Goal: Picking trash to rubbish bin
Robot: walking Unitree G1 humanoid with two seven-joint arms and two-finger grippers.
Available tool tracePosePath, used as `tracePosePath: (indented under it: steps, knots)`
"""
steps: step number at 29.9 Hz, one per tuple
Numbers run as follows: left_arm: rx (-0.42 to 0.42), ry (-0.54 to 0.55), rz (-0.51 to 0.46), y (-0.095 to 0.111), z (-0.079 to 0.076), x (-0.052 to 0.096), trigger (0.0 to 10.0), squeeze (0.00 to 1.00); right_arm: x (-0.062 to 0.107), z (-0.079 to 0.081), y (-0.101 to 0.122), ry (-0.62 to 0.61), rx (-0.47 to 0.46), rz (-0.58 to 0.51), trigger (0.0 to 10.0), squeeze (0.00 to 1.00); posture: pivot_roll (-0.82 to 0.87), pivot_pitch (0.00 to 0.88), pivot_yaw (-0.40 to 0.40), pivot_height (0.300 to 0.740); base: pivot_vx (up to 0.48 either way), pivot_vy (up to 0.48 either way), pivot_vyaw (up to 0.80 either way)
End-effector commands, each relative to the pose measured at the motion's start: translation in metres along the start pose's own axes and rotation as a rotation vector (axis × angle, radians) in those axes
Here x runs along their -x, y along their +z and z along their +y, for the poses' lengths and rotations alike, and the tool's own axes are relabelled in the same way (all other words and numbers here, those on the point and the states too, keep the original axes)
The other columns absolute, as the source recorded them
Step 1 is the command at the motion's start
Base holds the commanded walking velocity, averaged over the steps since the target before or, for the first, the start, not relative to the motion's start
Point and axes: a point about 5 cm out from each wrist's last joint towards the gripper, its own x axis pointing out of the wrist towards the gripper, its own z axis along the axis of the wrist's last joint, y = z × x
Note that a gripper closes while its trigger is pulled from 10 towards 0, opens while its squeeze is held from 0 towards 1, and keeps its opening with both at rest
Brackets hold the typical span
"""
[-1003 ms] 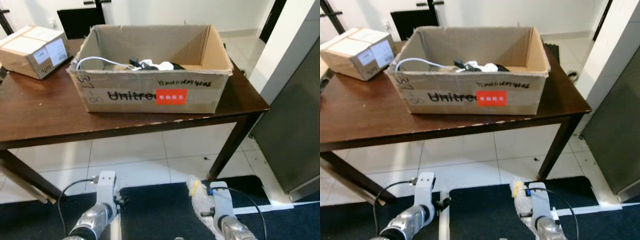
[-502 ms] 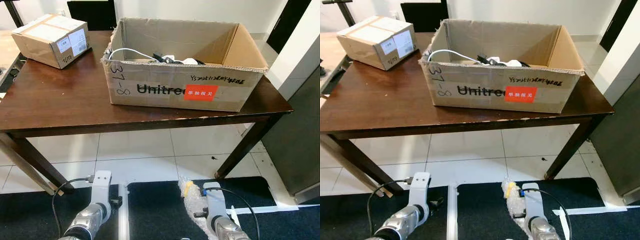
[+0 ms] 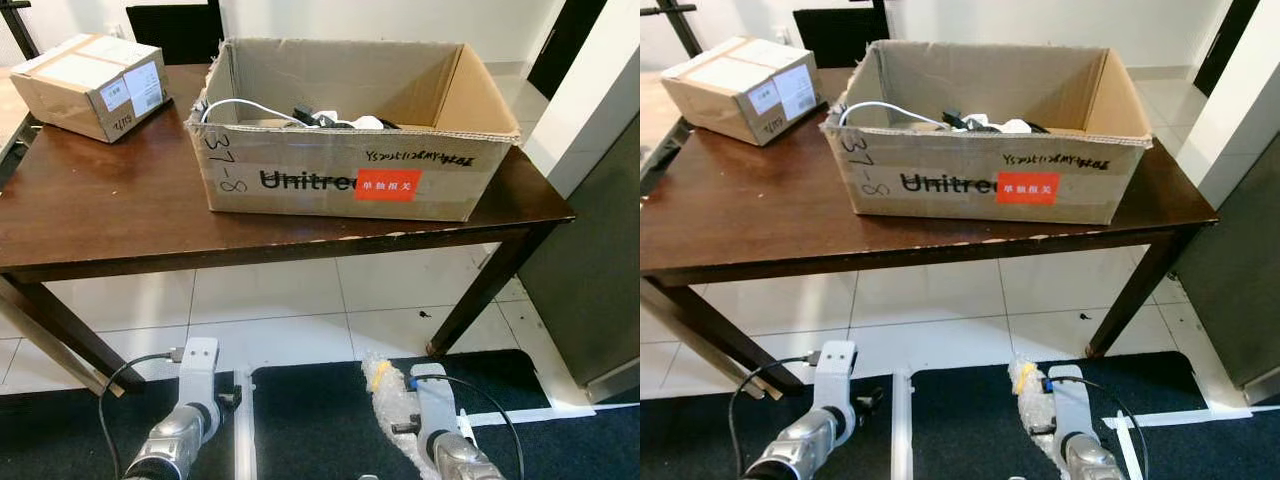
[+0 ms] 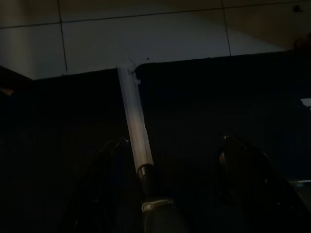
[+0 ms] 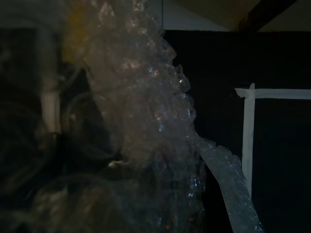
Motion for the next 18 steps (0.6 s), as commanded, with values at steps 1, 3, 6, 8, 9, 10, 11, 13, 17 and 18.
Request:
tracePosePath:
  steps: [1, 3, 6, 8, 9, 10, 11, 13, 17, 18]
  knots:
    - [0.012, 0.021, 0.032, -0.011, 0.006, 0.004, 10.0, 0.00, 0.001, 0.000, -0.006, 0.008, -0.016, 0.013, 10.0, 0.00, -0.07, 0.116, 0.035, 0.740, 0.000, 0.000, 0.00]
    - [-0.021, 0.029, 0.039, -0.015, 0.008, 0.006, 10.0, 0.00, 0.001, 0.000, -0.006, 0.015, -0.003, 0.014, 10.0, 0.00, -0.07, 0.113, 0.036, 0.740, 0.000, 0.000, 0.00]
    - [-0.034, 0.036, 0.045, -0.019, 0.009, 0.007, 10.0, 0.00, 0.002, -0.001, -0.007, 0.013, 0.002, 0.020, 10.0, 0.00, -0.07, 0.111, 0.036, 0.740, 0.000, 0.000, 0.00]
    - [-0.054, 0.048, 0.077, -0.030, 0.011, 0.011, 10.0, 0.00, 0.003, -0.005, -0.014, 0.004, 0.024, 0.049, 10.0, 0.00, -0.07, 0.111, 0.035, 0.740, 0.000, 0.000, 0.00]
    - [-0.056, 0.051, 0.093, -0.034, 0.012, 0.012, 10.0, 0.00, 0.004, -0.006, -0.016, 0.001, 0.029, 0.058, 10.0, 0.00, -0.07, 0.112, 0.035, 0.740, 0.000, 0.000, 0.00]
    - [-0.056, 0.051, 0.093, -0.034, 0.012, 0.012, 10.0, 0.00, 0.004, -0.006, -0.016, 0.001, 0.029, 0.058, 10.0, 0.00, -0.07, 0.112, 0.035, 0.740, 0.000, 0.000, 0.00]
    - [-0.064, 0.051, 0.125, -0.042, 0.013, 0.015, 10.0, 0.00, 0.005, -0.006, -0.020, -0.001, 0.030, 0.066, 10.0, 0.00, -0.07, 0.112, 0.035, 0.740, 0.000, 0.000, 0.00]
    - [-0.056, 0.046, 0.133, -0.048, 0.014, 0.018, 10.0, 0.00, 0.005, -0.006, -0.021, -0.001, 0.027, 0.069, 10.0, 0.00, -0.07, 0.112, 0.035, 0.740, 0.000, 0.000, 0.00]
    - [-0.043, 0.053, 0.146, -0.051, 0.015, 0.019, 10.0, 0.00, 0.005, -0.006, -0.022, 0.000, 0.025, 0.070, 10.0, 0.00, -0.07, 0.121, 0.036, 0.740, 0.000, 0.000, 0.00]
    - [-0.036, 0.055, 0.146, -0.051, 0.014, 0.019, 10.0, 0.00, 0.005, -0.006, -0.022, 0.001, 0.025, 0.071, 10.0, 0.00, -0.07, 0.121, 0.034, 0.740, 0.000, 0.000, 0.00]
